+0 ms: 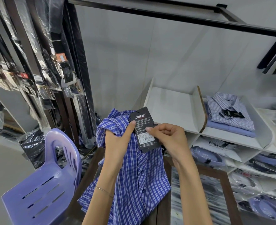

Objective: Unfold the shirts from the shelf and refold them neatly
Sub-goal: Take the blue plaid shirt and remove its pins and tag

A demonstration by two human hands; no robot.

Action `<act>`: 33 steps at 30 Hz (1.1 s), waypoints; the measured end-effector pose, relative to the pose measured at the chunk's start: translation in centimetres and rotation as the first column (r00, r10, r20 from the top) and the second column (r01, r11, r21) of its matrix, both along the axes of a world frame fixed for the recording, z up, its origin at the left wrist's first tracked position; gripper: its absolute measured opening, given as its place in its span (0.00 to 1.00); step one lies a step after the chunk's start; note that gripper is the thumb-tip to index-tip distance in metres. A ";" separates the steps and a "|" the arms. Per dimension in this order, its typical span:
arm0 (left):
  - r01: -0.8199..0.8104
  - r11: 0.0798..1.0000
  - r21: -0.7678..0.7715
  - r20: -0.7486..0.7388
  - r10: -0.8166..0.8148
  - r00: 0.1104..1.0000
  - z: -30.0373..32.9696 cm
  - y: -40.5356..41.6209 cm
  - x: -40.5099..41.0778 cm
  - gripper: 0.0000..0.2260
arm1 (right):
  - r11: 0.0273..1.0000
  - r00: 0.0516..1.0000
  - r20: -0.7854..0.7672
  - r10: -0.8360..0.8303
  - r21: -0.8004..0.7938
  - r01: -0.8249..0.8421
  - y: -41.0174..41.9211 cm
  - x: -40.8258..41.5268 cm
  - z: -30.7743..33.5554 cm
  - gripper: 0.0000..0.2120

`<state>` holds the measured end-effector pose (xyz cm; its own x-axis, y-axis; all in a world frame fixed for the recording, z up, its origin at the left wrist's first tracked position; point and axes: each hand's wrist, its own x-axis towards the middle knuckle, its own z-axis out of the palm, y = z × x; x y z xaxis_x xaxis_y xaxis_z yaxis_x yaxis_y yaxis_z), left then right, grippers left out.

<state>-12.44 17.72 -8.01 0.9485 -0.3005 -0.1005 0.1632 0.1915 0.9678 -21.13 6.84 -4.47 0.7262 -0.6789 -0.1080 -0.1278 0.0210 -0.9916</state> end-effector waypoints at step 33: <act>0.102 0.994 0.030 -0.007 -0.102 0.995 0.2 0.4 -0.1 0.19 | 0.991 0.995 0.058 0.076 -0.117 -0.069 -1.0 -0.6 -1.0 0.27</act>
